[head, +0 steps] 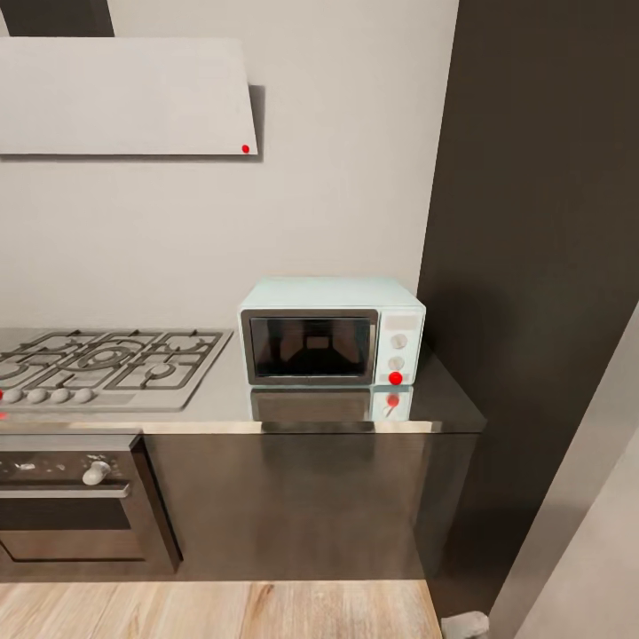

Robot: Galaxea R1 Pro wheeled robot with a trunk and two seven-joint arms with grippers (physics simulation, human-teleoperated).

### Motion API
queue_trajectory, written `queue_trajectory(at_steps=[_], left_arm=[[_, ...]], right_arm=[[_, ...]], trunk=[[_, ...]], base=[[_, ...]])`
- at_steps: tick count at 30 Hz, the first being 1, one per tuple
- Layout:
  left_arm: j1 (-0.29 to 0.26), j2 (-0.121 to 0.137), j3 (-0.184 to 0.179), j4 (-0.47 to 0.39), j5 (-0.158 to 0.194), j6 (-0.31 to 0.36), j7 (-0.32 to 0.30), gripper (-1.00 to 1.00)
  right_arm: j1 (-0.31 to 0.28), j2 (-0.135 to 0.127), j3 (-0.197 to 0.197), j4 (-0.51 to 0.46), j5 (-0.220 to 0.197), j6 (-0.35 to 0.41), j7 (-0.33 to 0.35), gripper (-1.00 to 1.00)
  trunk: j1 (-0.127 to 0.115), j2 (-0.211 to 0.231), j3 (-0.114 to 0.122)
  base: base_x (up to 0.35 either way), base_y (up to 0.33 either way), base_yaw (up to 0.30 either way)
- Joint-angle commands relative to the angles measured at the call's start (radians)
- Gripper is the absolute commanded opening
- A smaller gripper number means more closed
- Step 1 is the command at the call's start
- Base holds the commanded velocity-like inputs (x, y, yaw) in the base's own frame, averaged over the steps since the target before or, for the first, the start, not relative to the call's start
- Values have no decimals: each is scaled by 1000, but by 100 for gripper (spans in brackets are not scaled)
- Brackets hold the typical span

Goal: In the kitchen, take the popcorn bag from the countertop, put it into the microwave, and heat it until the popcorn is cooked so the cooked popcorn ends up inside the bag.

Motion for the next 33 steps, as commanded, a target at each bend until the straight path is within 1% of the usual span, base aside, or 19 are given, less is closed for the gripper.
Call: queue_trajectory(at_steps=[1,2,3,4,6,7,8,10,12,15,19,24,25,26,28,30,31,32,33], left_arm=[[0,0,5,-1,0,-2,0,100],[0,0,5,-1,0,-2,0,100],[0,0,5,-1,0,-2,0,100],[0,0,5,-1,0,-2,0,100],[0,0,4,-1,0,-2,0,100],[0,0,5,-1,0,-2,0,100],[0,0,5,-1,0,-2,0,100],[0,0,5,-1,0,-2,0,100],[0,0,5,-1,0,-2,0,100],[0,0,5,-1,0,-2,0,100],[0,0,5,-1,0,-2,0,100],[0,0,4,-1,0,-2,0,100],[0,0,4,-1,0,-2,0,100],[0,0,4,-1,0,-2,0,100],[0,0,3,-1,0,-2,0,100],[0,0,3,-1,0,-2,0,100],[0,0,3,-1,0,-2,0,100],[0,0,3,-1,-1,-2,0,100],[0,0,3,-1,-2,-2,-1,100]], right_arm=[[-20,4,2,-73,7,58,0,100],[-40,6,3,-108,6,92,0,100],[-76,7,3,-147,5,145,0,100],[-137,11,3,-179,4,208,0,100],[-251,38,3,-199,4,279,0,100],[-287,50,3,-202,4,300,0,100],[-305,57,3,-203,4,311,0,100],[-389,87,3,-210,5,362,-1,100],[-449,99,3,-214,6,390,-3,100],[-508,104,3,-220,6,403,-3,100],[-624,117,3,-245,6,426,-6,100],[-760,120,3,-298,9,490,-15,100],[-780,120,3,-300,9,494,-16,100],[-816,121,1,-298,7,489,-20,100],[-828,122,0,-294,5,466,-21,100],[-834,124,-11,-276,-1,343,-27,100],[-834,124,-11,-270,-1,320,-30,100],[-834,125,-12,-241,-2,238,-50,100],[-834,127,-12,-226,-4,210,-64,100]], trunk=[[0,-1,-1],[0,-1,-1],[0,-1,-1],[0,-1,-1],[0,-1,-1],[0,-1,-1],[0,-1,-1],[0,-1,-1],[0,-1,-1],[0,-1,-1],[0,-1,-1],[0,-1,-1],[0,-1,-1],[0,-1,-1],[0,-1,-1],[0,-1,-1],[0,-1,-1],[0,-1,-1],[0,-1,-1]], base=[[0,0,0],[0,0,0],[0,0,0],[0,0,0],[0,0,0],[0,0,0],[0,0,0],[0,0,0],[0,0,0],[0,0,0],[0,0,0],[0,0,0],[0,0,0],[0,0,0],[0,0,0],[0,0,0],[0,0,0],[0,0,0],[0,0,0]])
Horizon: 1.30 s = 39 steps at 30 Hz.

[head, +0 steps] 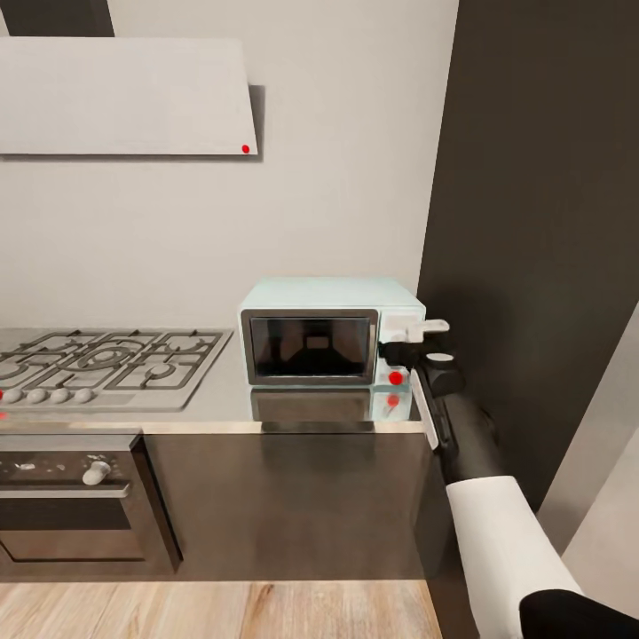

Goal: In the kitchen, take the popcorn bag from the countertop, put it into the microwave, and heat it until the popcorn is cooked so the cooked popcorn ends up inside the bag.

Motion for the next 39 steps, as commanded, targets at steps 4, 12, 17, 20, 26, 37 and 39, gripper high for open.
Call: queue_trajectory(at_steps=[4,12,17,20,26,37,39], left_arm=[[0,0,2,0,-6,-2,-1,100],[0,0,-4,-2,-11,-2,-8,100],[0,0,0,-3,-11,-2,-8,100],[0,0,0,-3,-11,-2,-8,100],[0,1,0,-4,-11,-2,-8,100],[0,1,-8,-4,-15,-2,-8,100],[0,1,-8,-4,-16,-2,-8,100]], right_arm=[[-1,29,1,31,3,-43,-52,100],[4,35,3,45,-2,-46,-58,100],[5,39,9,72,3,-43,-59,100],[5,41,10,69,3,-31,-57,100],[5,38,12,71,-1,-31,-49,100],[5,39,12,71,-2,-33,-36,100],[5,38,11,71,-2,-33,-25,100]], trunk=[[0,-1,-1],[0,-1,-1],[0,-1,-1],[0,-1,-1],[0,-1,-1],[0,-1,-1],[0,-1,-1]], base=[[0,0,0],[0,87,0],[25,184,0],[0,0,0],[0,0,0],[72,59,0],[41,36,0]])
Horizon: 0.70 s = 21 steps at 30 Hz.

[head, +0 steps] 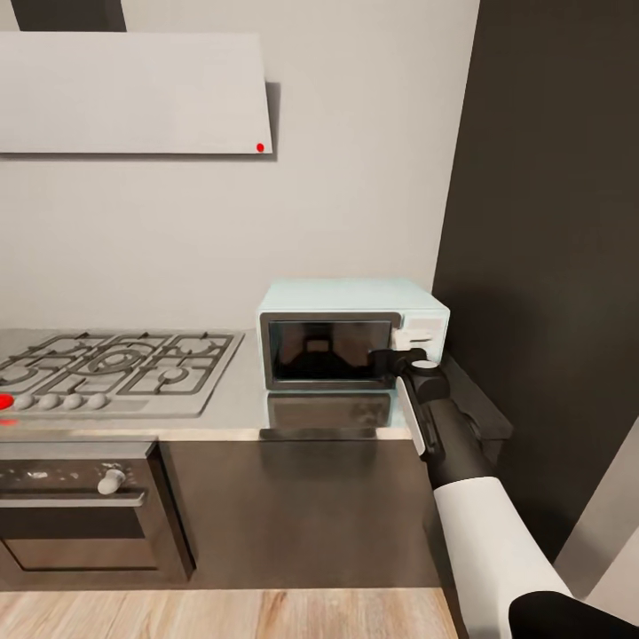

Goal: In the kitchen, take the popcorn bag from the countertop, put it into the microwave, and heat it until the popcorn is cooked so the cooked popcorn ends up inside the bag.

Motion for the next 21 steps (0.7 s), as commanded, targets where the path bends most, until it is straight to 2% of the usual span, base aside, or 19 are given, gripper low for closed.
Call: queue_trajectory(at_steps=[1,4,9,14,21], left_arm=[[0,0,4,0,2,-2,-1,100],[0,0,4,0,2,-2,-1,100],[0,0,5,0,1,-2,-1,100],[0,0,8,0,3,-2,-1,100],[0,1,13,-2,6,-5,1,100]], right_arm=[[-1,-1,1,-1,9,6,6,100],[-1,-5,-1,-1,11,-9,36,100],[-1,-9,0,0,8,-22,43,100],[-1,-11,-16,2,7,-32,137,100],[1,-5,-28,8,14,-38,138,100]], trunk=[[0,-1,-1],[0,-1,-1],[0,-1,-1],[0,-1,-1],[0,-1,-1]], base=[[16,14,0],[6,5,0],[0,0,0],[0,0,0],[0,0,0]])
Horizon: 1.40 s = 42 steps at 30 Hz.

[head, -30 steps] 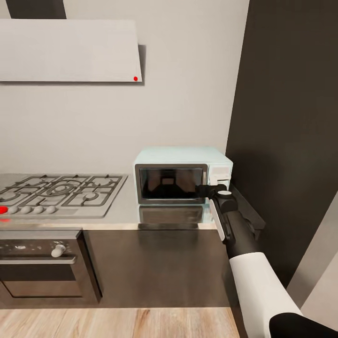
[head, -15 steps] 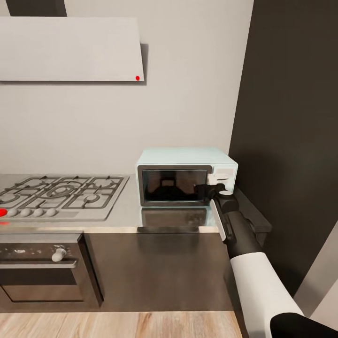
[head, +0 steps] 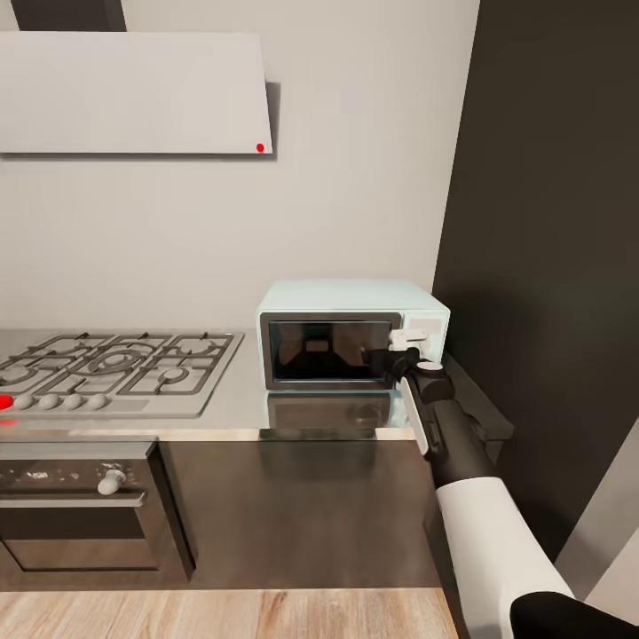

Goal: In the kitchen, take the popcorn bag from the countertop, put it into the microwave, and heat it until the popcorn is cooked so the cooked popcorn ends up inside the bag.

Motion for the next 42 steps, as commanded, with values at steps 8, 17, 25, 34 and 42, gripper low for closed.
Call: queue_trajectory(at_steps=[8,17,25,34,42], left_arm=[[0,-1,5,0,1,-1,-1,100],[0,0,4,0,0,-2,-1,100],[0,-1,4,0,0,-1,-1,100],[0,-1,4,0,0,-2,-1,100],[0,1,4,0,1,0,-2,100]], right_arm=[[-1,-17,-45,5,8,12,8,100],[-1,-52,-85,5,6,-39,11,100],[-1,-46,-85,23,3,-80,9,100],[-1,-40,-83,26,3,-85,9,100],[-1,-42,-84,78,6,-135,9,100]], trunk=[[0,-1,-1],[0,-1,-1],[0,-1,-1],[0,-1,-1],[0,-1,-1]], base=[[0,0,0],[0,0,0],[0,0,0],[0,0,0],[100,0,0]])
